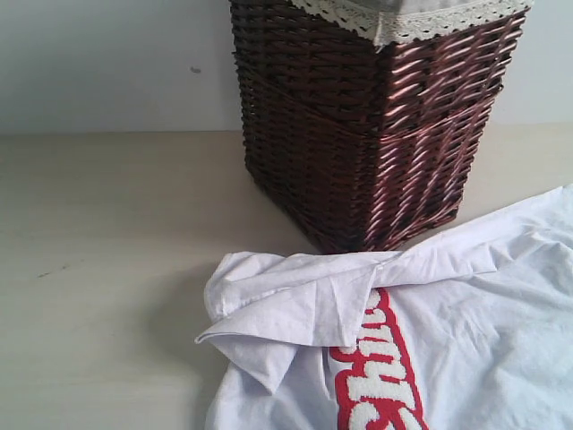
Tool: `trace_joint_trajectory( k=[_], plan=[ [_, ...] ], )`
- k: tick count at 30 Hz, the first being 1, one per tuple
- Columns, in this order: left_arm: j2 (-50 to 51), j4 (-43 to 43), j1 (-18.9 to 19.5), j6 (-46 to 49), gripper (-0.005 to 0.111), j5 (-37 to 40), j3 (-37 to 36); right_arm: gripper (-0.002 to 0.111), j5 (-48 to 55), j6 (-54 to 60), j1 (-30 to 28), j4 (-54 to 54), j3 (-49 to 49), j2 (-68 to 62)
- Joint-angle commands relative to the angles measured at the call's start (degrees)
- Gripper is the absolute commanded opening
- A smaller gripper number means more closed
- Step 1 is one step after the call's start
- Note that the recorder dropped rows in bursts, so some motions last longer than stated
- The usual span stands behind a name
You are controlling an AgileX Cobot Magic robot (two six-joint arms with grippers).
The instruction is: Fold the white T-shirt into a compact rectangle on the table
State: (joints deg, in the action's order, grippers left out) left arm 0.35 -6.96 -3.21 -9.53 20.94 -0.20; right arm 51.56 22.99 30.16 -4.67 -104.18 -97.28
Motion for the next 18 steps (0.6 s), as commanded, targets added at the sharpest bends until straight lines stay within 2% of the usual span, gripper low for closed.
trace_joint_trajectory(
  k=[1, 8, 11, 18],
  plan=[
    [-0.35, -0.08, -0.02, 0.16, 0.000, -0.39, 0.20, 0.040, 5.27, -0.72, -0.50, -7.85, 0.38, 0.18],
    [-0.35, -0.08, -0.02, 0.16, 0.000, -0.39, 0.20, 0.040, 7.23, -7.97, -0.66, -21.23, 0.38, 2.18],
    [-0.35, -0.08, -0.02, 0.16, 0.000, -0.39, 0.20, 0.040, 7.62, -7.75, -2.03, -21.13, 0.38, 4.11],
    [-0.35, -0.08, -0.02, 0.16, 0.000, -0.39, 0.20, 0.040, 10.48, -6.20, -11.48, -21.17, 0.38, 5.16]
  ],
)
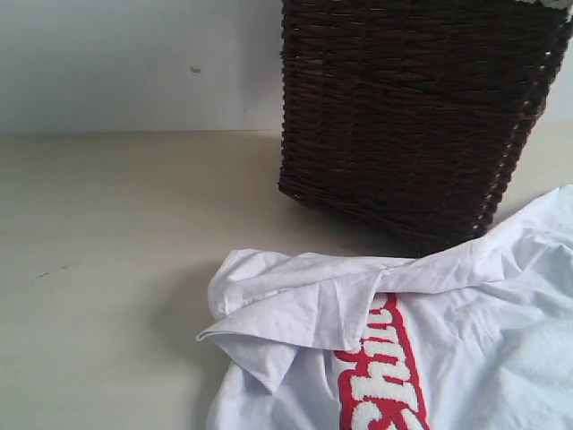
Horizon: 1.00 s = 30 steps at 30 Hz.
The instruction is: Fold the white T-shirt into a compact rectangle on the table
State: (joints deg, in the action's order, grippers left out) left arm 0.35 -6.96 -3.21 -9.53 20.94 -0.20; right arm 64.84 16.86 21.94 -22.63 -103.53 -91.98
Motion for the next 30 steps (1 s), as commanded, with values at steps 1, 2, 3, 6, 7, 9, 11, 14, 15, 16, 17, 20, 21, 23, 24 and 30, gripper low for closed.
trace_joint_trajectory(
  k=[1, 2, 3, 6, 7, 9, 11, 14, 15, 16, 17, 20, 21, 23, 24, 30],
  plan=[
    [-0.35, -0.08, -0.02, 0.16, 0.000, -0.39, 0.20, 0.040, -1.93, -0.07, -3.39, -2.77, -0.26, -0.15],
    [-0.35, -0.08, -0.02, 0.16, 0.000, -0.39, 0.20, 0.040, -1.01, 0.26, -3.39, -2.33, -0.26, -0.15],
    [-0.35, -0.08, -0.02, 0.16, 0.000, -0.39, 0.20, 0.040, 0.27, 2.80, -3.39, -0.54, -0.26, -0.15],
    [-0.35, -0.08, -0.02, 0.16, 0.000, -0.39, 0.20, 0.040, 1.51, 5.54, -3.39, 3.74, -0.26, 0.11],
    [-0.35, -0.08, -0.02, 0.16, 0.000, -0.39, 0.20, 0.040, -0.49, 5.54, -3.39, 3.75, -0.26, 0.69],
    [-0.35, -0.08, -0.02, 0.16, 0.000, -0.39, 0.20, 0.043, -6.32, 4.37, -3.39, 4.51, -0.26, 2.67],
    [-0.35, -0.08, -0.02, 0.16, 0.000, -0.39, 0.20, 0.051, -13.84, 4.26, -3.39, 6.87, -0.26, 5.07],
    [-0.35, -0.08, -0.02, 0.16, 0.000, -0.39, 0.20, 0.057, -14.14, 4.48, -3.29, 13.14, -0.26, 7.66],
    [-0.35, -0.08, -0.02, 0.16, 0.000, -0.39, 0.20, 0.057, -12.43, 4.48, -3.29, 16.06, -0.26, 7.95],
    [-0.35, -0.08, -0.02, 0.16, 0.000, -0.39, 0.20, 0.054, -6.55, 8.56, -3.29, 24.11, -0.26, 8.05],
    [-0.35, -0.08, -0.02, 0.16, 0.000, -0.39, 0.20, 0.050, -2.22, 13.06, -3.29, 29.26, -0.26, 8.05],
    [-0.35, -0.08, -0.02, 0.16, 0.000, -0.39, 0.20, 0.031, 5.12, 22.95, -3.29, 41.02, 1.14, 7.17],
    [-0.35, -0.08, -0.02, 0.16, 0.000, -0.39, 0.20, 0.024, 5.12, 23.64, -3.29, 41.79, 2.57, 7.14],
    [-0.35, -0.08, -0.02, 0.16, 0.000, -0.39, 0.20, 0.013, 5.12, 23.64, -3.29, 39.91, 5.66, 7.14],
    [-0.35, -0.08, -0.02, 0.16, 0.000, -0.39, 0.20, 0.007, 5.12, 23.64, -3.29, 37.73, 7.89, 7.04],
    [-0.35, -0.08, -0.02, 0.16, 0.000, -0.39, 0.20, 0.000, 3.82, 22.34, -3.29, 21.14, 18.99, 4.11]
  ],
)
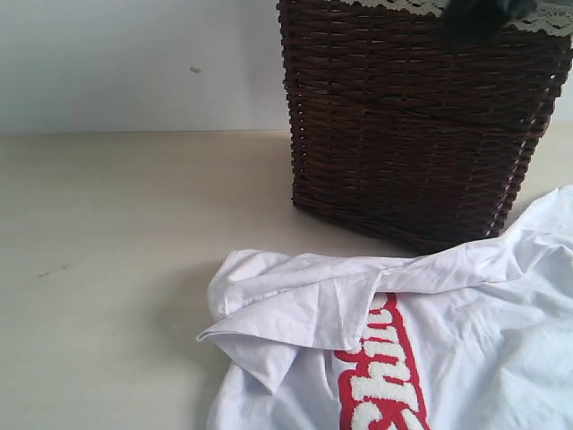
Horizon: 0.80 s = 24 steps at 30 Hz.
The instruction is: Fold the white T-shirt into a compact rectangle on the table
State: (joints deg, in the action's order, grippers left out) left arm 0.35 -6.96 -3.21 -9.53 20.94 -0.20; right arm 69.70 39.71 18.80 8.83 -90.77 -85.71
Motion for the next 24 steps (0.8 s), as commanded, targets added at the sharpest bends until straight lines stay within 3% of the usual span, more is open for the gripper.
trace_joint_trajectory(
  k=[1, 7, 12, 19, 24],
  plan=[
    [-0.35, -0.08, -0.02, 0.16, 0.000, -0.39, 0.20, 0.000, -2.99, -2.28, -0.14, -12.98, 7.45, -2.63],
    [-0.35, -0.08, -0.02, 0.16, 0.000, -0.39, 0.20, 0.000, -14.19, -16.63, -0.14, -29.50, 11.14, -3.73],
    [-0.35, -0.08, -0.02, 0.16, 0.000, -0.39, 0.20, 0.000, -14.47, -22.30, -0.14, -35.94, 11.14, -3.73],
    [-0.35, -0.08, -0.02, 0.16, 0.000, -0.39, 0.20, 0.000, -12.86, -22.19, -0.14, -31.94, 11.14, -2.35],
    [-0.35, -0.08, -0.02, 0.16, 0.000, -0.39, 0.20, 0.000, -16.63, -18.03, -0.14, -19.51, 11.80, 4.84]
  ],
)
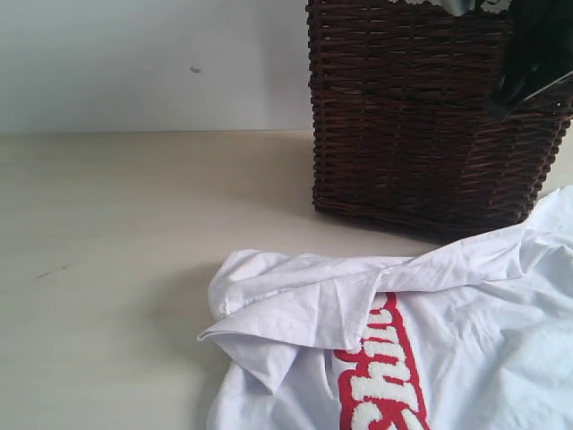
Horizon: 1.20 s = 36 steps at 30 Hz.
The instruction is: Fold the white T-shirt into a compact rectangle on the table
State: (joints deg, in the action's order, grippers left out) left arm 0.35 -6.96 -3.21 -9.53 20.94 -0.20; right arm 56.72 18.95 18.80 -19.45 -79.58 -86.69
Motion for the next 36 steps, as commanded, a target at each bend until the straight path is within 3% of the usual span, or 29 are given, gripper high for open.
trace_joint_trajectory(
  k=[1, 4, 9, 12, 14, 21, 26, 29, 36],
  plan=[
    [-0.35, -0.08, -0.02, 0.16, 0.000, -0.39, 0.20, 0.000, -6.13, 2.98, -0.14, 12.16, 1.31, 8.43],
    [-0.35, -0.08, -0.02, 0.16, 0.000, -0.39, 0.20, 0.000, -18.19, 2.98, -0.14, 21.78, 5.62, 18.39],
    [-0.35, -0.08, -0.02, 0.16, 0.000, -0.39, 0.20, 0.000, -48.49, 2.98, -0.25, 39.15, 22.00, 37.13],
    [-0.35, -0.08, -0.02, 0.16, 0.000, -0.39, 0.20, 0.000, -66.15, 2.83, -0.25, 43.57, 33.37, 45.59],
    [-0.35, -0.08, -0.02, 0.16, 0.000, -0.39, 0.20, 0.000, -71.55, 4.84, -0.25, 43.57, 41.46, 50.53],
    [-0.35, -0.08, -0.02, 0.16, 0.000, -0.39, 0.20, 0.000, -74.79, 20.51, -0.25, 41.99, 65.88, 65.15],
    [-0.35, -0.08, -0.02, 0.16, 0.000, -0.39, 0.20, 0.000, -84.83, 20.31, -0.25, 42.09, 77.90, 73.67],
    [-0.35, -0.08, -0.02, 0.16, 0.000, -0.39, 0.20, 0.000, -85.07, 20.31, -0.25, 42.26, 79.58, 77.41],
    [-0.35, -0.08, -0.02, 0.16, 0.000, -0.39, 0.20, 0.000, -69.99, 20.40, -0.25, 51.50, 79.58, 78.73]
  ],
)
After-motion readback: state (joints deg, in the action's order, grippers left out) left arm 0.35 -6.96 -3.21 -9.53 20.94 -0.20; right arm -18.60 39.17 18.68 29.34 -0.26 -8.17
